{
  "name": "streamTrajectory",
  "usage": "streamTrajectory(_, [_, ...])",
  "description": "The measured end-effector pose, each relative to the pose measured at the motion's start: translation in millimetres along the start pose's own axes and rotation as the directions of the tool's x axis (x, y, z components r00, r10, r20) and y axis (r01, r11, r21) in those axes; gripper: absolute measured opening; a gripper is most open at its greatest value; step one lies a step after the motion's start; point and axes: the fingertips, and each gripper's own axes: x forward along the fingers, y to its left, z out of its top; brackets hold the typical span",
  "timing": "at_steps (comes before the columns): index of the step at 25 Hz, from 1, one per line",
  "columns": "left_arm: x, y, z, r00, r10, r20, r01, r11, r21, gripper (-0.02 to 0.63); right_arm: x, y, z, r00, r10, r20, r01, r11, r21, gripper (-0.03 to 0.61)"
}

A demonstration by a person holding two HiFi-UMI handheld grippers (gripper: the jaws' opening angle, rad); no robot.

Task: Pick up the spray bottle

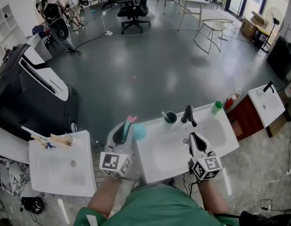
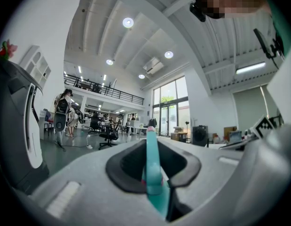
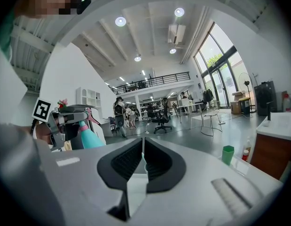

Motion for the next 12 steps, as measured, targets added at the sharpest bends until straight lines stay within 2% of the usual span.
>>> streamTrajectory(12, [0.2,1.3,-1.7,1.000,-0.002,-0.003,0.002,1.000,0.001,0.063,-1.3,1.1,-1.5,1.000,-0.004,0.004,0.004,1.000,0.001,0.011])
